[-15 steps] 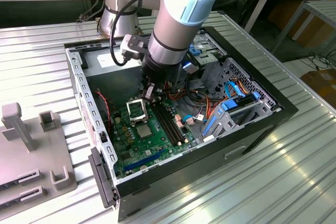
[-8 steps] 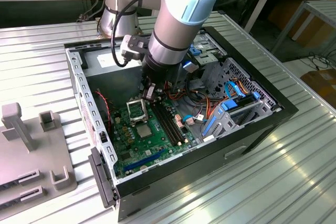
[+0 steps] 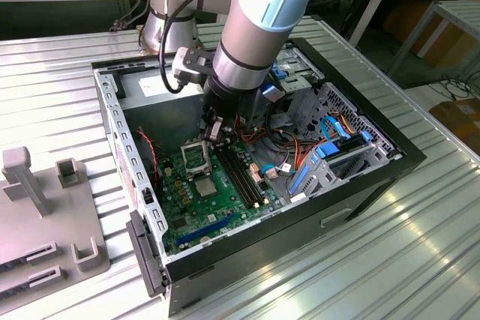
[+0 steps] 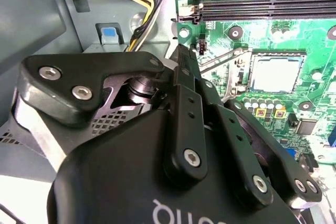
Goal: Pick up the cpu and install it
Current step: 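Close the cpu cover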
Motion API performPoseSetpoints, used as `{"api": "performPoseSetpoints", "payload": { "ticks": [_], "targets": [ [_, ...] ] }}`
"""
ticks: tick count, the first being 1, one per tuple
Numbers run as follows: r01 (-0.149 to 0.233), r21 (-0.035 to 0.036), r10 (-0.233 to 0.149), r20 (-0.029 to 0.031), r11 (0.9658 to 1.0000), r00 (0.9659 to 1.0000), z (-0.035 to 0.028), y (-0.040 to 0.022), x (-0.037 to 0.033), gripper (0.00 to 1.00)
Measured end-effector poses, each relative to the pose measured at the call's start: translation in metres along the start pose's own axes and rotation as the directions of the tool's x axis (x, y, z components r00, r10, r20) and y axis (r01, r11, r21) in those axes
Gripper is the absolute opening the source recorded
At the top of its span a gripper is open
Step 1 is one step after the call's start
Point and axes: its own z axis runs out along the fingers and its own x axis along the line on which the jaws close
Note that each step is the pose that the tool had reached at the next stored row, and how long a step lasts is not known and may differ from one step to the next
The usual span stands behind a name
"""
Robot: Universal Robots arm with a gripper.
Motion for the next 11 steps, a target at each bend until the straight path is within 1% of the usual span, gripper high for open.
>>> {"api": "performPoseSetpoints", "payload": {
  "ticks": [5,9,11],
  "targets": [
    [0.005,-0.001,-0.005,-0.0001,1.0,1.0,-0.0011,-0.0013,0.0021,0.11],
    [0.012,-0.007,-0.012,0.0067,0.9999,0.9999,-0.0038,-0.0021,0.0034,0.11],
    [0.014,-0.0085,-0.013,0.0082,0.9999,0.9999,-0.0045,-0.0023,0.0038,0.11]
  ]
}}
